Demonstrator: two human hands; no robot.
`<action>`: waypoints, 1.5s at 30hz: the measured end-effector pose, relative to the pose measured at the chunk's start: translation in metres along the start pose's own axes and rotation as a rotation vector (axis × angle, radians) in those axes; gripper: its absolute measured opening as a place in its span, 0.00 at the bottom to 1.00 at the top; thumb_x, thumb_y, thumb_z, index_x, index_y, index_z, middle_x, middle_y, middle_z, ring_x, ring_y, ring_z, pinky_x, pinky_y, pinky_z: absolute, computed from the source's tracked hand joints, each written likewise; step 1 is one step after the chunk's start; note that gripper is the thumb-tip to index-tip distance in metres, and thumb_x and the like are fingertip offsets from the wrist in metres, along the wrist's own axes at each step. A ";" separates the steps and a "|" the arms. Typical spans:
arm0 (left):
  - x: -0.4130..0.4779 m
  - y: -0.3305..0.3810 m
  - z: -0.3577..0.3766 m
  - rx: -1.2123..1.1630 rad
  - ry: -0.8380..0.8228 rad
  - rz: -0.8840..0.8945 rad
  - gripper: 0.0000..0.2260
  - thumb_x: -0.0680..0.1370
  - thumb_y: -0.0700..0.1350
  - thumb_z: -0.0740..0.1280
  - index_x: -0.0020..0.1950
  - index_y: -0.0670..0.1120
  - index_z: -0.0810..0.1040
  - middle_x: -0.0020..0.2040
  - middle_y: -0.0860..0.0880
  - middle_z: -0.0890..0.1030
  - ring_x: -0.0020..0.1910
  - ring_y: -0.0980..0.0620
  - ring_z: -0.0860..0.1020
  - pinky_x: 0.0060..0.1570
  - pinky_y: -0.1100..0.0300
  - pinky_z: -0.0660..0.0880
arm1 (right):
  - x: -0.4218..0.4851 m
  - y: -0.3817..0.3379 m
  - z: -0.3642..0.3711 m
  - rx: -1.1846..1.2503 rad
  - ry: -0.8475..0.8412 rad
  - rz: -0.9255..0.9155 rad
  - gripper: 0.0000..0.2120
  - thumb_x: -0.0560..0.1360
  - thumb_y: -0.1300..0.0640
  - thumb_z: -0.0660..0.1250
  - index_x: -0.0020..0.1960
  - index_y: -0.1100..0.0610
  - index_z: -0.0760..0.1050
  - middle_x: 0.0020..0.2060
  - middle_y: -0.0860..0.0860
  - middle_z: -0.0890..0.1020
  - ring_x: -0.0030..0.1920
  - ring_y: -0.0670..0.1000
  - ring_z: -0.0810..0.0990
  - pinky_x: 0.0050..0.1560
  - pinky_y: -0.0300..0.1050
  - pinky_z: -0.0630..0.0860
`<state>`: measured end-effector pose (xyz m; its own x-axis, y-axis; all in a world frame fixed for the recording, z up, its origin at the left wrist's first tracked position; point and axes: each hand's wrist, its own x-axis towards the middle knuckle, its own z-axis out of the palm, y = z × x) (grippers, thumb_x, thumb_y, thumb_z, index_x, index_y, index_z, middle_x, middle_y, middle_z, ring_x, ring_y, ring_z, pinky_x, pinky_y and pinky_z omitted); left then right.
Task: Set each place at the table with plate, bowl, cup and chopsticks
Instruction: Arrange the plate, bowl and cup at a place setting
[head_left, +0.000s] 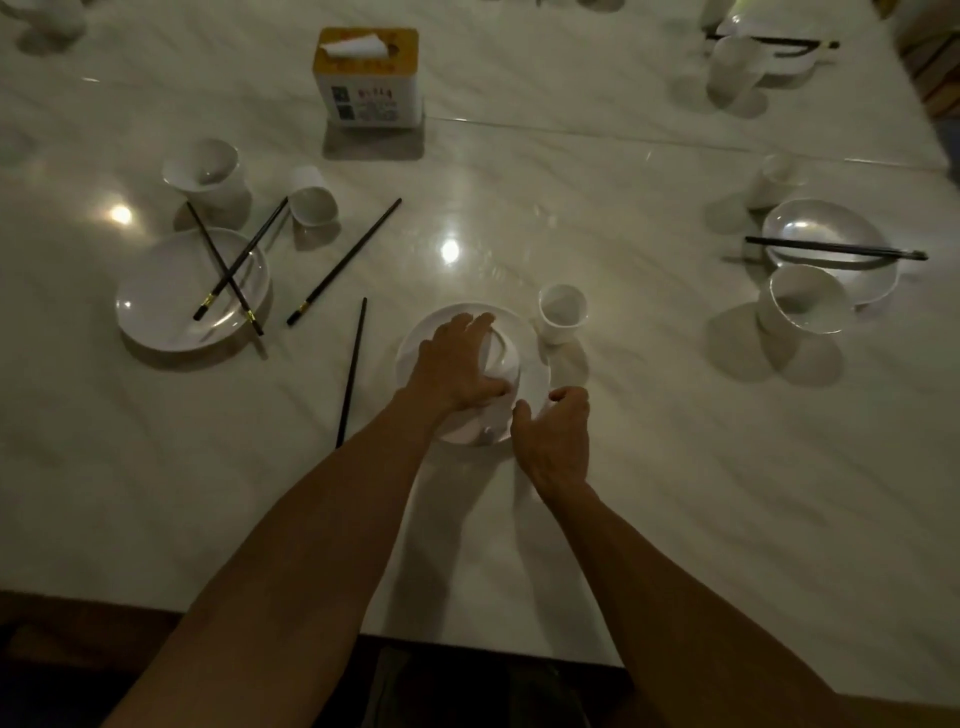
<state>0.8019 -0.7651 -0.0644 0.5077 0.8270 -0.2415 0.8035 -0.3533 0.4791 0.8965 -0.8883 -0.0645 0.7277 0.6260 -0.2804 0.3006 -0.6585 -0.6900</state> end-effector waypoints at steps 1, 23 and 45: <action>0.001 0.000 -0.001 -0.032 0.027 -0.005 0.45 0.66 0.61 0.75 0.77 0.53 0.58 0.75 0.48 0.63 0.73 0.46 0.63 0.70 0.46 0.63 | 0.002 0.000 -0.001 -0.003 0.002 -0.036 0.21 0.74 0.48 0.69 0.60 0.57 0.65 0.56 0.53 0.73 0.47 0.49 0.73 0.45 0.42 0.70; -0.053 -0.085 -0.053 -0.726 0.531 -0.607 0.16 0.81 0.55 0.57 0.51 0.48 0.81 0.51 0.45 0.81 0.51 0.46 0.79 0.46 0.55 0.73 | 0.051 -0.123 0.057 -0.076 -0.598 -0.788 0.50 0.60 0.44 0.81 0.73 0.56 0.58 0.63 0.54 0.67 0.61 0.53 0.68 0.62 0.48 0.71; -0.070 -0.141 -0.044 -0.248 0.483 -0.693 0.05 0.73 0.47 0.70 0.44 0.46 0.83 0.41 0.48 0.83 0.40 0.50 0.79 0.40 0.61 0.72 | 0.066 -0.172 0.126 -0.554 -0.510 -0.786 0.54 0.61 0.37 0.78 0.76 0.54 0.53 0.68 0.59 0.63 0.66 0.60 0.64 0.63 0.55 0.69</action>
<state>0.6390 -0.7539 -0.0775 -0.3009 0.9346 -0.1899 0.7628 0.3554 0.5402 0.8155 -0.6810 -0.0482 -0.0924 0.9701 -0.2244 0.8995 -0.0153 -0.4367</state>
